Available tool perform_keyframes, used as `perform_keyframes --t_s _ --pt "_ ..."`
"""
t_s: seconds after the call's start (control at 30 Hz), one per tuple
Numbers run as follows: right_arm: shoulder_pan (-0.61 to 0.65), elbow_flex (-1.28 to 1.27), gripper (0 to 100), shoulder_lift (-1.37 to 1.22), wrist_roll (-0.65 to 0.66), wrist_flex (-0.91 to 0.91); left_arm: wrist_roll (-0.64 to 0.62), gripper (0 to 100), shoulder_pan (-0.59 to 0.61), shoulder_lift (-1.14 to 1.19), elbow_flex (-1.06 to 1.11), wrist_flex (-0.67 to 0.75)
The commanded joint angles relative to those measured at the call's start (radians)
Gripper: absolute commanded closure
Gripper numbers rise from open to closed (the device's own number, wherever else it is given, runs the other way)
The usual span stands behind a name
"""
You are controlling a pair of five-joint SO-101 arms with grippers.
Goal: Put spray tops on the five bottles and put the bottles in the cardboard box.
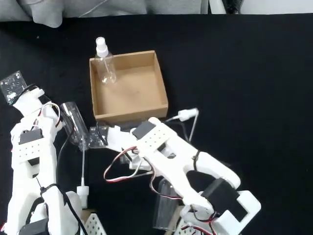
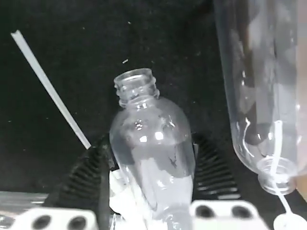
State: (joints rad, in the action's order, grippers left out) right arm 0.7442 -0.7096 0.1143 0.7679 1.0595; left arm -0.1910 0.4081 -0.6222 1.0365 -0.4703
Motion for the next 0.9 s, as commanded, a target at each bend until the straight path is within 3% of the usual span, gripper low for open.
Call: perform_keyframes --t_s 0.0,0.3,0.87 --pt "-0.021 0.010 89.8 0.073 0.003 -0.011 -0.008 97 0.007 -0.037 -0.015 0.018" --pt "-0.066 0.114 89.9 0.073 0.000 0.089 -0.008 97 0.005 -0.037 -0.015 0.018" --pt "-0.081 0.289 89.9 0.151 -0.207 0.316 -0.008 97 0.007 -0.040 -0.015 0.015"
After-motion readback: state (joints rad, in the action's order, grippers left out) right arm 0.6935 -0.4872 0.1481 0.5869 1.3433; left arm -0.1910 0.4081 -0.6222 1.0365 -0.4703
